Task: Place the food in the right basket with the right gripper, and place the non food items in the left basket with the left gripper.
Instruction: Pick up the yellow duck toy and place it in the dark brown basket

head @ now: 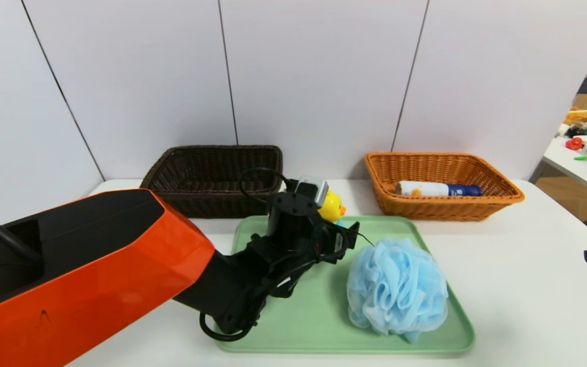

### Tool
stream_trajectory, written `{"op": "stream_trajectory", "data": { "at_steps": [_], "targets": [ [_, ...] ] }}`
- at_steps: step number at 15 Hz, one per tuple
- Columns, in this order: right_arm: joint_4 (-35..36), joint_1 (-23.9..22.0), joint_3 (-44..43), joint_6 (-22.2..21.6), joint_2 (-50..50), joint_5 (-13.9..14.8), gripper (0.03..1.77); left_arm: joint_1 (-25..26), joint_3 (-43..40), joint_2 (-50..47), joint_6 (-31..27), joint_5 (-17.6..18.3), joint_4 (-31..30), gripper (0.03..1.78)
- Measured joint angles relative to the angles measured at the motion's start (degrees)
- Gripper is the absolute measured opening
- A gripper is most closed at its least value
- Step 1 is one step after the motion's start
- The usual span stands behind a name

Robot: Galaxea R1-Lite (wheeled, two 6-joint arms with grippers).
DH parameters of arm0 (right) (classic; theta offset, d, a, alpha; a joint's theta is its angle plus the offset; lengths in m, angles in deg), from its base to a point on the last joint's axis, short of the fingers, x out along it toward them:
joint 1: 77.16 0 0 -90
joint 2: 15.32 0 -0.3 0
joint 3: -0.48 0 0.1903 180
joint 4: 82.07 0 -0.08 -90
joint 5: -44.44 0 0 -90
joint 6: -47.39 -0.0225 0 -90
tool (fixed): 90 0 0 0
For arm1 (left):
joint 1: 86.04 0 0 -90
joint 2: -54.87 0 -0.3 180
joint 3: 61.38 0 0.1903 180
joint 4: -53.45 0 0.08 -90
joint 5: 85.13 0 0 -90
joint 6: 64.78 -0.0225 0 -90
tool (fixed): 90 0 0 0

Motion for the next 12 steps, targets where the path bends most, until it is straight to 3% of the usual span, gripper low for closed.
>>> {"op": "stream_trajectory", "data": {
  "at_steps": [7,12],
  "targets": [
    [-0.3,0.27,0.13,0.1,-1.05,-0.05,1.69,0.09,-0.05,2.45,-0.07,-1.05,-5.01,1.69],
    [-0.44,1.15,0.57,0.2,-1.76,-0.02,1.7,0.17,-1.07,2.78,-0.02,-1.62,-5.4,1.69]
  ]
}}
